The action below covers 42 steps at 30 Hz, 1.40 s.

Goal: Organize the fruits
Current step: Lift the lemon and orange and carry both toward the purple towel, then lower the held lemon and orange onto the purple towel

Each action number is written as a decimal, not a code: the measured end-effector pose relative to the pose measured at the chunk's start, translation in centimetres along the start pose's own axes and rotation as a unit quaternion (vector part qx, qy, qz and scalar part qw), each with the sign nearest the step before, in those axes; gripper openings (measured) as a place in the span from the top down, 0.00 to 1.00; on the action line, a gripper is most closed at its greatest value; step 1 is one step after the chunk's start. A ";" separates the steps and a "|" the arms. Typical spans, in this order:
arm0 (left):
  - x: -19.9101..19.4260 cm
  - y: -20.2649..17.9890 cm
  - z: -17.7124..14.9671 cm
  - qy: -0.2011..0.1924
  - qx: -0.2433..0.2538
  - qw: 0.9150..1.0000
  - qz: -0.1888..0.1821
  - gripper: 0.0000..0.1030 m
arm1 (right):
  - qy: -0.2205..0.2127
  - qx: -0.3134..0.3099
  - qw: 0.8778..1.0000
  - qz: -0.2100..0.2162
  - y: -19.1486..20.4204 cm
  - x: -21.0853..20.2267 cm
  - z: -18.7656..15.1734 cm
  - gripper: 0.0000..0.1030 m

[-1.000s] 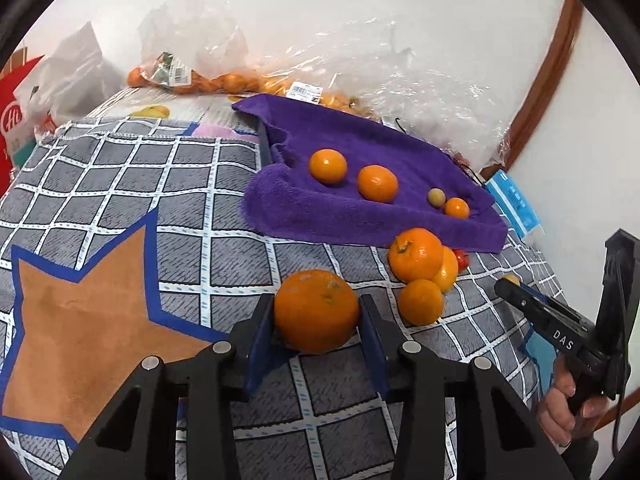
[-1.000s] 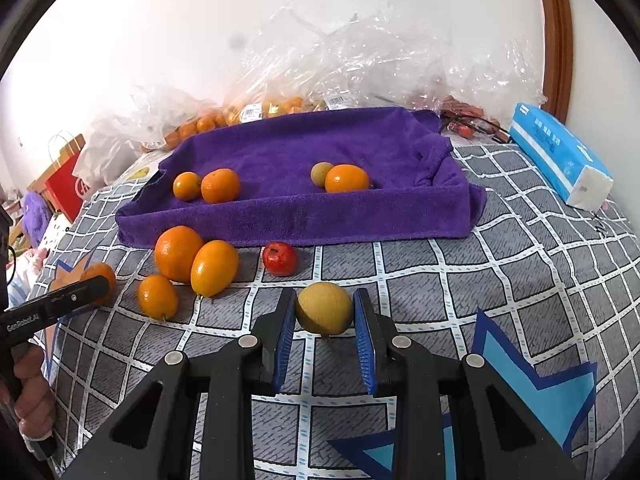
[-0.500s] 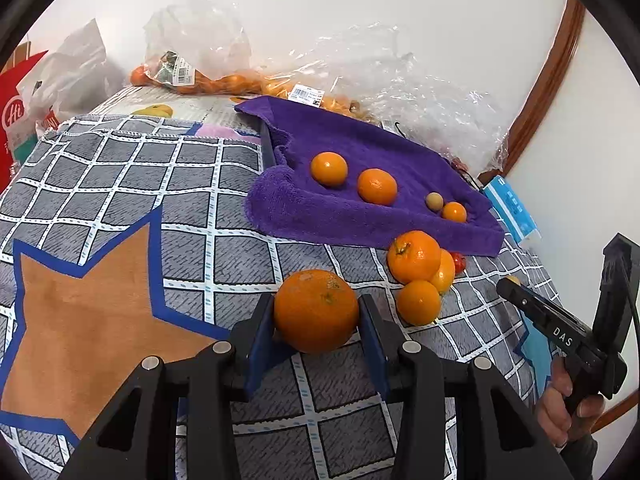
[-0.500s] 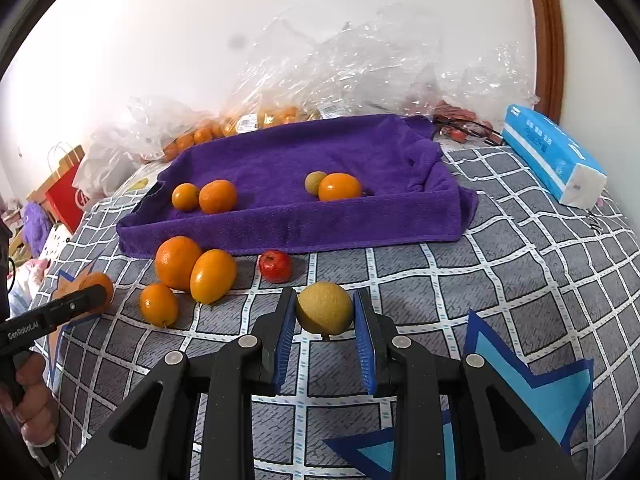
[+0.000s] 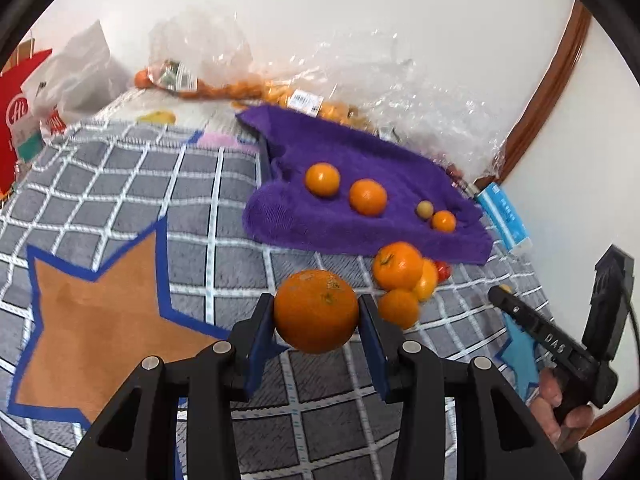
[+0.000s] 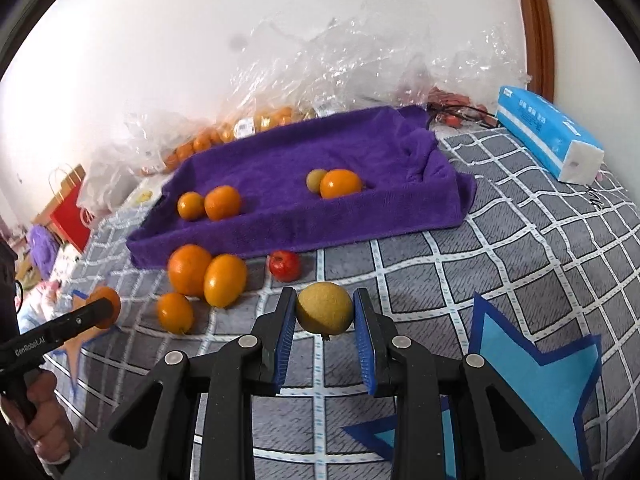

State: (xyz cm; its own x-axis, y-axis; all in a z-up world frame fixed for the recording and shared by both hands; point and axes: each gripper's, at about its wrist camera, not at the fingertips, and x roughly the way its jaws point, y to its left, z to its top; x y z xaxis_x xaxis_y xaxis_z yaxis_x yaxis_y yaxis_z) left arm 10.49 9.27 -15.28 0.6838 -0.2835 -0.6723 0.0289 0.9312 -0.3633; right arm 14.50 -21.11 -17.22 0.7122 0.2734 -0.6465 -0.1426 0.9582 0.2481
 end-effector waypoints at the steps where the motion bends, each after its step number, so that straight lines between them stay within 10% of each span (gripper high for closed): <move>1: -0.4 -0.2 0.3 -0.003 -0.001 1.000 0.003 0.62 | -0.002 0.001 1.000 0.000 0.1 -0.2 0.1 0.72; 28: -8.2 -6.1 1.3 -0.023 0.049 0.997 0.050 0.62 | -0.059 -0.060 0.996 -0.010 5.2 -8.9 1.1 0.72; 42: -4.4 -6.2 5.6 0.011 0.041 0.998 0.054 0.62 | -0.050 -0.059 0.997 -0.030 4.8 -6.6 4.3 0.72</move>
State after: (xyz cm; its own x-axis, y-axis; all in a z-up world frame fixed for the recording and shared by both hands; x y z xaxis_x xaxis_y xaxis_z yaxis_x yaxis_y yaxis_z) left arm 11.45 6.04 -6.47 0.6697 -0.1844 -0.7194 0.0153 0.9719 -0.2348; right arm 12.04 -18.68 -8.67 0.7862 0.2115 -0.5806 -0.1734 0.9774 0.1212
